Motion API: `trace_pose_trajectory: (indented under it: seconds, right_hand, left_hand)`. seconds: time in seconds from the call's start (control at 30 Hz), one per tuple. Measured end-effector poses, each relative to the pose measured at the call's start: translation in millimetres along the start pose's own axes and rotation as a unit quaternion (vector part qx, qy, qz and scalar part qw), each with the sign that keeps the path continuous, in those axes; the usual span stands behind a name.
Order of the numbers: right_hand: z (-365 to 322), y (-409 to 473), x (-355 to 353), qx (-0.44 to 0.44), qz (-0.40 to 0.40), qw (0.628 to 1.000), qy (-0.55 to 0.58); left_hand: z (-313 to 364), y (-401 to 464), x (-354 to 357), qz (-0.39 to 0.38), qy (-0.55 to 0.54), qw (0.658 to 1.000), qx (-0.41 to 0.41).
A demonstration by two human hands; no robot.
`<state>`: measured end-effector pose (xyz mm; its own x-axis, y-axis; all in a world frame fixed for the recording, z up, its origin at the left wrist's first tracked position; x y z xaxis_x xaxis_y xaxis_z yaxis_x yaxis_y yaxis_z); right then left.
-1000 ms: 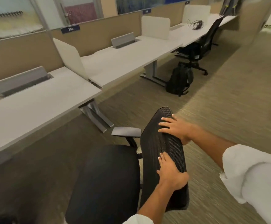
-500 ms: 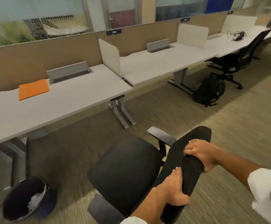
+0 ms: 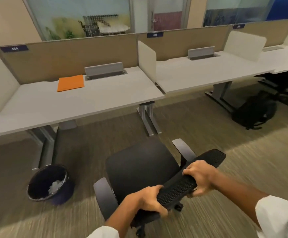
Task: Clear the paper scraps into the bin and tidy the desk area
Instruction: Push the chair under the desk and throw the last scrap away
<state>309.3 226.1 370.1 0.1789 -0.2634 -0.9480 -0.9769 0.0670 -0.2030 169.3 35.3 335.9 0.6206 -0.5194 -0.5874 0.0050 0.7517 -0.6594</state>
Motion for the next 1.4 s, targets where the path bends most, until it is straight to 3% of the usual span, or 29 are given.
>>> trace_pose_trajectory:
  seconds: [0.37,0.47,0.6,0.67,1.0,1.17,1.4]
  right_hand:
    - [-9.7,85.2,-16.6,-0.062,0.065,0.996,0.011]
    - [-10.2,108.2,-14.5,-0.039,0.088,0.995,0.005]
    - [-14.8,136.9,-10.5,-0.022,0.105,0.994,0.016]
    - [-22.9,153.0,-9.0,-0.029,0.109,0.993,0.026]
    - [-42.9,239.1,-36.3,-0.033,0.096,0.994,0.044]
    - [-62.4,280.2,-36.7,-0.034,0.033,0.998,0.044]
    - [-88.3,326.3,-25.0,-0.024,0.032,0.999,0.021]
  left_hand:
    - [-76.3,-8.4,-44.0,0.023,-0.052,0.988,-0.145]
    - [-89.1,-18.8,-58.6,0.102,0.035,0.977,-0.183]
    - [-100.2,-34.6,-57.1,0.265,0.166,0.93,-0.195]
    - [-113.1,-41.8,-59.7,0.297,0.183,0.916,-0.197]
    - [-184.4,-59.0,-131.2,0.289,0.182,0.921,-0.187]
    - [-232.4,-65.3,-147.1,0.265,0.191,0.93,-0.171]
    - [-289.9,-77.1,-163.6,0.29,0.228,0.917,-0.153]
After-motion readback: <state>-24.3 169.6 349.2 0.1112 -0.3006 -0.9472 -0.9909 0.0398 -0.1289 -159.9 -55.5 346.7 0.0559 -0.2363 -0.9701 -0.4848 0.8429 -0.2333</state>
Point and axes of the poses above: each hand's wrist, its own y-axis towards the middle knuckle, its own x-axis out of the palm, z = x × y, the point moved 3 cm from there along y, towards the middle knuckle, and after that the axes turned 14 degrees about y, right-handed, at the moved point
